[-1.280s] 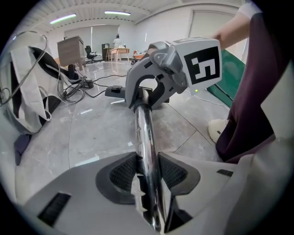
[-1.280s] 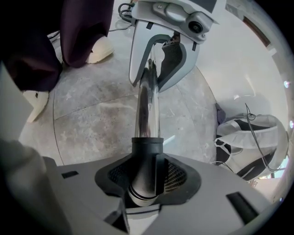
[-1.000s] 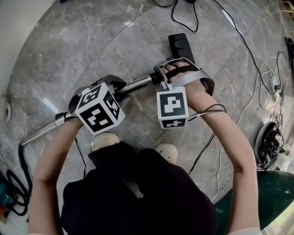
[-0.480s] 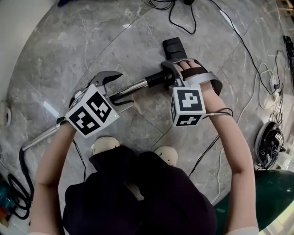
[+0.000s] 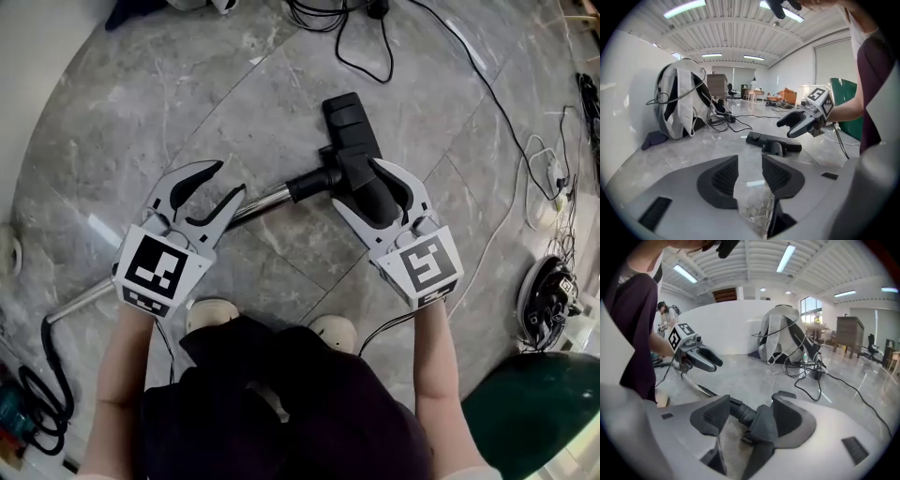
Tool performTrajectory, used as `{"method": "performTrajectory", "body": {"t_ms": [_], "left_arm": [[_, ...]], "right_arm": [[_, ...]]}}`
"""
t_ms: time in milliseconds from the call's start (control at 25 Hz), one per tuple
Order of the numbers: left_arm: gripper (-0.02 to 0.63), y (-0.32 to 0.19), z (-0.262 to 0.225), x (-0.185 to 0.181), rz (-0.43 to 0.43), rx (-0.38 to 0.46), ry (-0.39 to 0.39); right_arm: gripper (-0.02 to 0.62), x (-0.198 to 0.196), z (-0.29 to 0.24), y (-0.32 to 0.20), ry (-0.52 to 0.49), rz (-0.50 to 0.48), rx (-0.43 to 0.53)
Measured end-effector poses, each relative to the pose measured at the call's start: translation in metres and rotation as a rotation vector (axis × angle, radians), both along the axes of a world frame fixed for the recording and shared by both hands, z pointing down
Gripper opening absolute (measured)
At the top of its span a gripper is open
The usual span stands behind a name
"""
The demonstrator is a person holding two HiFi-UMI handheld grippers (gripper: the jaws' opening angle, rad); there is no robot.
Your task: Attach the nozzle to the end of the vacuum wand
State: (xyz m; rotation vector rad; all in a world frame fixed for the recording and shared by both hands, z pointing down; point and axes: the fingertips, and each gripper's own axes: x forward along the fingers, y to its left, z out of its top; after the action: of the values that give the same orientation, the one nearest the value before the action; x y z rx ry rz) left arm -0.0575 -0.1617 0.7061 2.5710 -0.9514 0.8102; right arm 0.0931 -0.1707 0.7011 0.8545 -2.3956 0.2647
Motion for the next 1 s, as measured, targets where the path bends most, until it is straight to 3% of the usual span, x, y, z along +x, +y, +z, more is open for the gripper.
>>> {"method": "performTrajectory", "body": {"t_ms": [40, 120, 160, 240, 400, 560, 640, 800, 1000], "left_arm": [[0.153, -0.003, -0.001, -0.002, -0.025, 0.016, 0.008], [0.067, -0.008, -0.001, -0.005, -0.078, 0.039, 0.035], [0.029, -0.010, -0.001, -0.006, -0.102, 0.045, 0.049], [0.011, -0.012, 0.001, -0.008, -0.134, 0.034, 0.080], [0.011, -0.018, 0.001, -0.014, -0.204, 0.002, 0.189], [0.011, -0.021, -0.027, -0.027, -0.227, 0.051, 0.139], [0.011, -0.016, -0.056, -0.033, -0.242, 0.059, 0.119], [0.011, -0.002, -0.134, -0.040, -0.283, 0.030, 0.181], [0.011, 0.004, -0.252, -0.037, -0.266, 0.061, 0.222]], "right_arm": [[0.278, 0.003, -0.001, -0.001, -0.031, 0.054, 0.006], [0.101, 0.011, -0.003, -0.003, -0.113, 0.169, 0.023], [0.046, 0.016, -0.005, -0.004, -0.163, 0.215, 0.031], [0.017, 0.024, -0.008, -0.007, -0.251, 0.279, 0.036], [0.014, 0.042, -0.017, -0.017, -0.352, 0.350, 0.031], [0.014, 0.060, -0.041, -0.027, -0.387, 0.396, 0.031], [0.014, 0.063, -0.068, -0.025, -0.367, 0.412, 0.040], [0.014, 0.059, -0.140, -0.007, -0.326, 0.406, 0.044], [0.014, 0.046, -0.231, 0.002, -0.329, 0.435, -0.004]]}}
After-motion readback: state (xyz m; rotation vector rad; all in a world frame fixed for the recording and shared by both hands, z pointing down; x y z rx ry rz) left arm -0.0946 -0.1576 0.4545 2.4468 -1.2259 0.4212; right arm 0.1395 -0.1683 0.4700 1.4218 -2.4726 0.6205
